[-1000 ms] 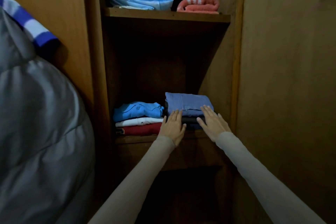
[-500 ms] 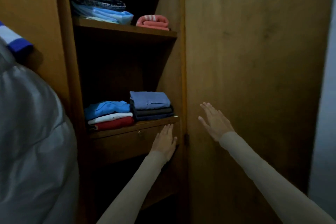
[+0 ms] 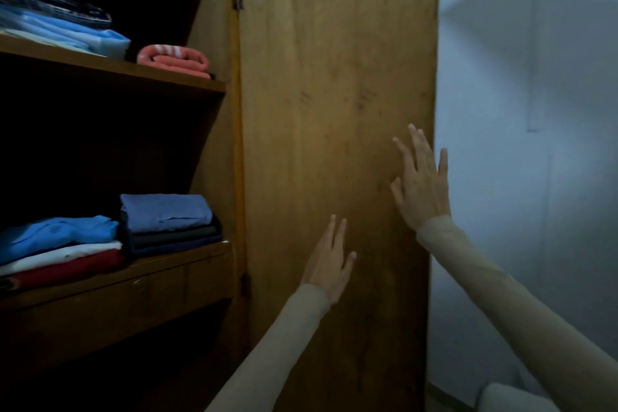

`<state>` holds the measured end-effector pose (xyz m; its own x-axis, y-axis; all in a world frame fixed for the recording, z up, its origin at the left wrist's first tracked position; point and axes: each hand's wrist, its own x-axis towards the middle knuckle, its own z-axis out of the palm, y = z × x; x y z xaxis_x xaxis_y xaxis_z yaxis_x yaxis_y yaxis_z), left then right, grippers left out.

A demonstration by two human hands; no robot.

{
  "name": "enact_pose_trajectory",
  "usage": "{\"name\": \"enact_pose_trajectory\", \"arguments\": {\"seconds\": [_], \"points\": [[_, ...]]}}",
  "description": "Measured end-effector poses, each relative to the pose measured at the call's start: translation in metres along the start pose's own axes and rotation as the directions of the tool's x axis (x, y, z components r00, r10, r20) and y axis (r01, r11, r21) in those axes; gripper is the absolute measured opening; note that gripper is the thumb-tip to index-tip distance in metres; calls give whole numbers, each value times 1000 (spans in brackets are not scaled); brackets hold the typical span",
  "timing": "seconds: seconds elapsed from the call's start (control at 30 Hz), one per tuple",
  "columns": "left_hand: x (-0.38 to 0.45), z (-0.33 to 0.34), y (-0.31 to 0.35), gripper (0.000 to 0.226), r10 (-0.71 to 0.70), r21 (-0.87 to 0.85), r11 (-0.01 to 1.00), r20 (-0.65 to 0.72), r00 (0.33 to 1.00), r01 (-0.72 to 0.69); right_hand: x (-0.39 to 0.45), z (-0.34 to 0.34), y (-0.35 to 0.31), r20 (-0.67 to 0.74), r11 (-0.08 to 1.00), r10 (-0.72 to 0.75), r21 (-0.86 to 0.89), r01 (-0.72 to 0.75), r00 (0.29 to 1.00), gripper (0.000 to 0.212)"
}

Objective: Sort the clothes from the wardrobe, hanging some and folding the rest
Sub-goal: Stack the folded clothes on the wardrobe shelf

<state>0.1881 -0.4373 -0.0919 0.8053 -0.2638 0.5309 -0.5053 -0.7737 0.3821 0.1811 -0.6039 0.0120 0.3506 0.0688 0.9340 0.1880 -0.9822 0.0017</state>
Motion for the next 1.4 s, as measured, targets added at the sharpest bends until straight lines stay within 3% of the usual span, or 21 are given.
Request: {"name": "enact_pose_trajectory", "arguments": {"seconds": [0.17, 0.23, 0.3, 0.47, 0.73, 1.0, 1.13, 1.4], "points": [[45, 18, 37, 67, 102, 13, 995, -118, 988, -101, 30, 5, 39, 57, 937, 159, 307, -169, 986, 72], [60, 24, 45, 67, 116, 23, 993, -135, 984, -114, 41, 9, 48, 225, 749, 245, 574, -331, 943, 71], [69, 30, 50, 67, 107, 31, 994, -142, 984, -104, 48, 11, 54, 337, 534, 251, 734, -420, 908, 64], [75, 40, 52, 65, 97, 53, 995, -174, 980, -89, 50, 13, 57, 310, 400, 332, 809, -431, 891, 38], [69, 25, 48, 60, 163, 97, 985, -258, 952, -143, 39, 14, 48, 218, 343, 341, 877, -337, 914, 32], [54, -16, 56, 57, 265, 105, 964, -303, 916, -244, 17, -14, 15, 114, 470, 231, 856, -214, 966, 40], [28, -33, 52, 58, 246, 31, 967, -348, 905, -251, 9, -30, -13, 66, 474, 160, 870, -135, 985, 55], [-41, -93, 32, 64, 177, -121, 965, -356, 917, -233, -6, -57, -104, -21, 356, 80, 934, -9, 997, 52]]}}
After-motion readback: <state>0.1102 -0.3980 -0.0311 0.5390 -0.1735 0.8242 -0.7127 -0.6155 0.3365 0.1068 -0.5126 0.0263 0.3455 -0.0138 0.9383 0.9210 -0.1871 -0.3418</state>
